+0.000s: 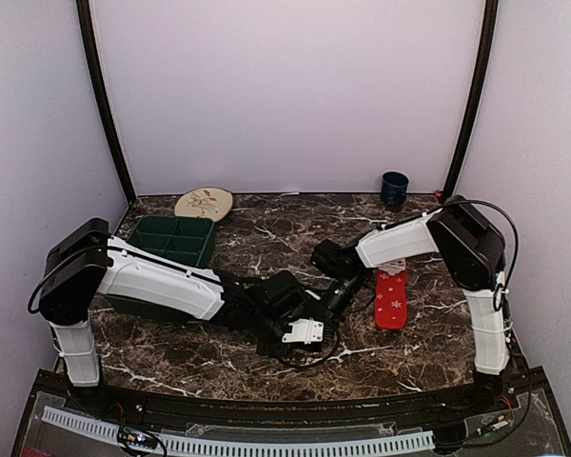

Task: Roll the socks
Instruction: Roll the sock at the center of the board.

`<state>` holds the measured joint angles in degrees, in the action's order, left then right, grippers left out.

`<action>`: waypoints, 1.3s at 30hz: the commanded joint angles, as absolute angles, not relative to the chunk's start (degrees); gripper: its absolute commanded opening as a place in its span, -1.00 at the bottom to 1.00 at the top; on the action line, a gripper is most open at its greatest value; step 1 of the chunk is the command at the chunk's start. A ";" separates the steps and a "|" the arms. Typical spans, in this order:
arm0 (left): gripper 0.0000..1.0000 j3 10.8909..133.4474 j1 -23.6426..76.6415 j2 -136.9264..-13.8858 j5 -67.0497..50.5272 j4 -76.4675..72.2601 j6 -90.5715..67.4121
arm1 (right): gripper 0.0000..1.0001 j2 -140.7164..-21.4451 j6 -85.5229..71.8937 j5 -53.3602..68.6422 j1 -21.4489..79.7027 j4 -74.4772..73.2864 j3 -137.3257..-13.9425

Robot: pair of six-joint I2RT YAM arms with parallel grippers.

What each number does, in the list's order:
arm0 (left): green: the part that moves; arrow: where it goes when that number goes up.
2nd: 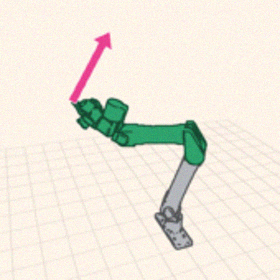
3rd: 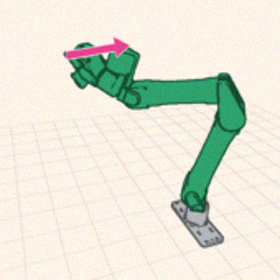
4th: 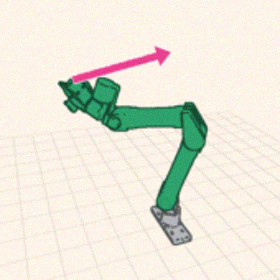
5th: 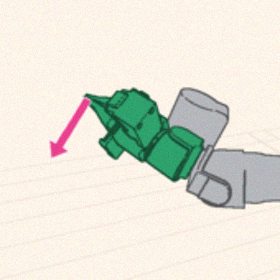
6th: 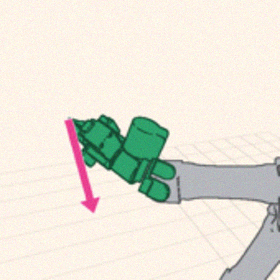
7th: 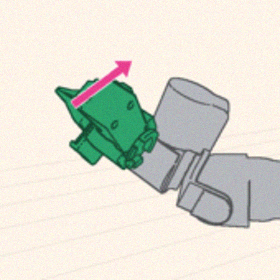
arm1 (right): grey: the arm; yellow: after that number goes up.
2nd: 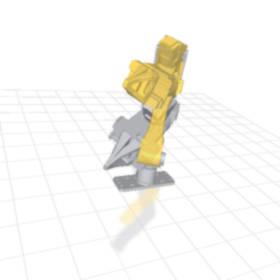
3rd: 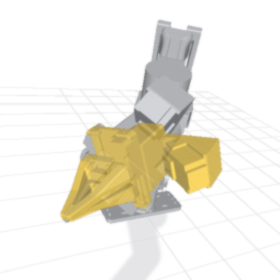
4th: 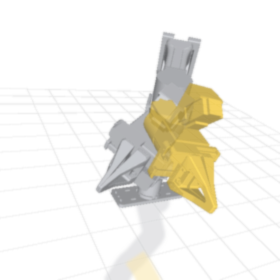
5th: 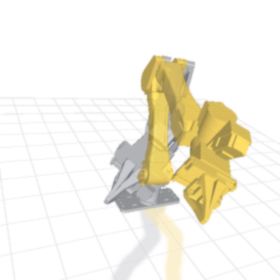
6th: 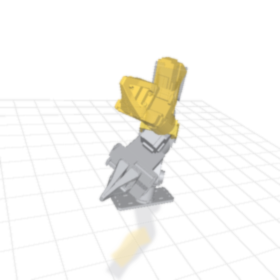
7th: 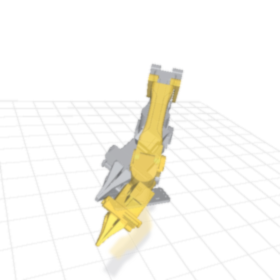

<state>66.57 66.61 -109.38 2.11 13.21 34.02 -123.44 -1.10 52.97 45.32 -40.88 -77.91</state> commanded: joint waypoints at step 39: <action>-0.99 76.07 57.18 -117.50 -24.11 33.32 26.04 | -0.30 -114.38 -12.74 38.24 40.21 -25.75 -67.08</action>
